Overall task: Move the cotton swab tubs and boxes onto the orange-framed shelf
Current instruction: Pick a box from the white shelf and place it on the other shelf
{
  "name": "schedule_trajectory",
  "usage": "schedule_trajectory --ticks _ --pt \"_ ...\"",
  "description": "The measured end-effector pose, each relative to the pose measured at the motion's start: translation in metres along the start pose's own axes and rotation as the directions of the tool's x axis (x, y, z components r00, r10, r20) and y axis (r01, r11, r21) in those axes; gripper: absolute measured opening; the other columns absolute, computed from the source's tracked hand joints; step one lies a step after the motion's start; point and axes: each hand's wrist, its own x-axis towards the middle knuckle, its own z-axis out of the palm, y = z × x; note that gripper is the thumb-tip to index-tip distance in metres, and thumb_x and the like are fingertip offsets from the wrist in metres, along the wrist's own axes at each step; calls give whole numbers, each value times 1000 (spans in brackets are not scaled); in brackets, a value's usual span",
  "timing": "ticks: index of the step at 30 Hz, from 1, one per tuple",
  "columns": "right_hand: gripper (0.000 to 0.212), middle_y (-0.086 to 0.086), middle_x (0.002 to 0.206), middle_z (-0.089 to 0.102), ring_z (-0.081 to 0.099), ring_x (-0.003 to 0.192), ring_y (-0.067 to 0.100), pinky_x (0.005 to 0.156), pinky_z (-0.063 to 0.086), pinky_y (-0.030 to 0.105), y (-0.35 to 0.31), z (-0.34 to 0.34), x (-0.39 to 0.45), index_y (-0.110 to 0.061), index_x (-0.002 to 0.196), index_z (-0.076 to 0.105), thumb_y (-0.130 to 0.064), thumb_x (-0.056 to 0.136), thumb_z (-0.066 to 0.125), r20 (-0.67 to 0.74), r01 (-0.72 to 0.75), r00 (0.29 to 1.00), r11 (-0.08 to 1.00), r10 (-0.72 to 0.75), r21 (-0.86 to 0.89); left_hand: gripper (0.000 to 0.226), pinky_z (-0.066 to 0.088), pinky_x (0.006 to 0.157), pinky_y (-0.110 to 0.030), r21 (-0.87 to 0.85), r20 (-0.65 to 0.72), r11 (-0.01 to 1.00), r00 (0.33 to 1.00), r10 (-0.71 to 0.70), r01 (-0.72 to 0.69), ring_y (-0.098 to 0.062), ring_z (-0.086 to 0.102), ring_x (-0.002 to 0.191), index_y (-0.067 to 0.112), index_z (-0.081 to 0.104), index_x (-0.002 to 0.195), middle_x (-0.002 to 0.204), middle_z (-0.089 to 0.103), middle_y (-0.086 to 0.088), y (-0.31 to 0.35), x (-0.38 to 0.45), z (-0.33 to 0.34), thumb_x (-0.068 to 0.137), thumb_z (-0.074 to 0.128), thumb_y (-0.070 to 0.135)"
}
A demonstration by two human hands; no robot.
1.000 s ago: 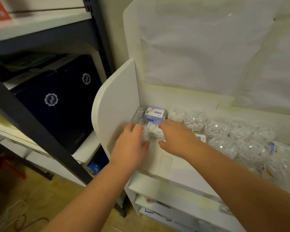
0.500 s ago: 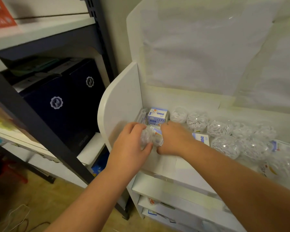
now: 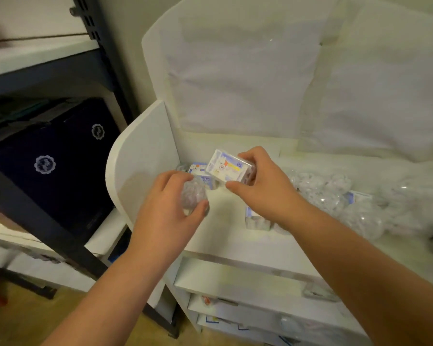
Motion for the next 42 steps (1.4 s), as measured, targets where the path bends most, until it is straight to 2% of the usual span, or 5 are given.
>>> schedule_trajectory --ticks 7,12,21,29,42 --pt "25 1 99 67 71 77 17 79 59 46 16 -78 -72 -24 98 52 -18 84 72 -190 -114 965 941 181 320 47 34 84 -16 -36 28 986 986 165 -164 -3 46 105 28 54 118 119 44 17 69 -24 20 76 75 35" --pt "36 8 111 69 73 92 22 84 59 39 39 -144 -160 -22 116 50 -3 88 64 -169 -193 932 835 320 515 47 32 84 -16 -70 85 960 957 277 -271 -3 46 108 27 54 117 121 49 12 141 -65 36 75 76 33" --pt "13 -7 97 76 72 90 10 86 56 37 57 -254 -362 -25 106 67 -24 93 64 -327 -254 842 850 429 461 48 34 83 -21 -202 183 873 859 478 -443 0 43 104 31 51 120 124 44 15 294 -177 67 78 72 37" --pt "25 -5 102 75 70 100 18 93 55 43 86 -348 -512 -23 110 64 -24 86 72 -532 -231 710 866 462 444 43 30 74 -9 -372 263 747 709 654 -551 8 37 99 40 47 118 119 39 24 418 -257 101 81 70 40" --pt "34 -11 103 74 71 94 8 89 57 38 132 -457 -615 -27 115 62 -25 85 76 -622 -262 634 884 459 386 49 30 90 -16 -430 323 639 552 769 -638 4 40 109 34 47 125 126 42 19 564 -307 193 82 68 43"
